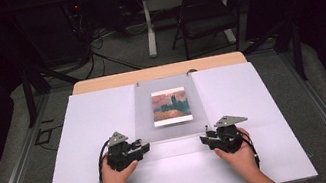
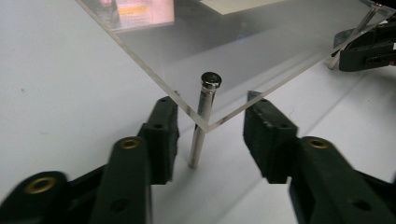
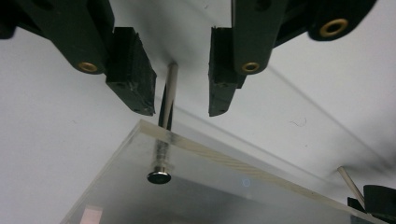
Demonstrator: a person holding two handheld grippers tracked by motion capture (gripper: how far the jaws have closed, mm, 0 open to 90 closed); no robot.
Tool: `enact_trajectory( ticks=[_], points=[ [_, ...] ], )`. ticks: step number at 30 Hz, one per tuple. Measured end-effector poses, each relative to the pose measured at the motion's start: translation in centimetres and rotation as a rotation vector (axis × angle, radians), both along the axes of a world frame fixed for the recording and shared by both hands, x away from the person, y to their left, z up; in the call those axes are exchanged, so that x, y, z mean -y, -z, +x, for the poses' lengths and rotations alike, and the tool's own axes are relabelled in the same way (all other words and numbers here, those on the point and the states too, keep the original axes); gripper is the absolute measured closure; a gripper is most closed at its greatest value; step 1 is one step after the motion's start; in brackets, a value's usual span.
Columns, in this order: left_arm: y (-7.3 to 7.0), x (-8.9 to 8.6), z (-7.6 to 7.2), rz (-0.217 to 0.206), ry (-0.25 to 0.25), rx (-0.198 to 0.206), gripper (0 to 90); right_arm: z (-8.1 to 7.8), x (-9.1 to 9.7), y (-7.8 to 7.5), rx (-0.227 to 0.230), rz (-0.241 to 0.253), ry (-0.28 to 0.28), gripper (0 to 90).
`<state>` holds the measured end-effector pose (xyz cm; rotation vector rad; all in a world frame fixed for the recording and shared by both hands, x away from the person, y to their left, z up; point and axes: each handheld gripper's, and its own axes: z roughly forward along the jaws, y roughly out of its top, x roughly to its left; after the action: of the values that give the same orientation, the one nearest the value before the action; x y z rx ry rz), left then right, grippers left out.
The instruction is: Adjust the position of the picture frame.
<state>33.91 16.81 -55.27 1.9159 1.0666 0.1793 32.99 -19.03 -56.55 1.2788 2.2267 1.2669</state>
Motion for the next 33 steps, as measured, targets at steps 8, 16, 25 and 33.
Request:
enact_trajectory(
  ticks=[8,16,25,33],
  points=[
    [0.18,0.14,-0.08,0.000,-0.008,0.016,40.8,-0.28,-0.31,0.05,0.017,0.016,-0.010,47.3],
    [0.13,0.13,-0.14,0.001,-0.011,0.033,37.8,-0.30,-0.49,0.11,0.028,-0.004,-0.021,41.6],
    [-0.08,0.26,-0.35,0.015,-0.008,0.052,36.0,-0.40,-0.65,0.06,0.017,-0.030,-0.061,42.7],
    [-0.21,0.43,-0.89,0.065,0.023,0.058,35.9,-0.89,-0.99,-0.23,0.031,-0.065,-0.088,40.4]
  ],
)
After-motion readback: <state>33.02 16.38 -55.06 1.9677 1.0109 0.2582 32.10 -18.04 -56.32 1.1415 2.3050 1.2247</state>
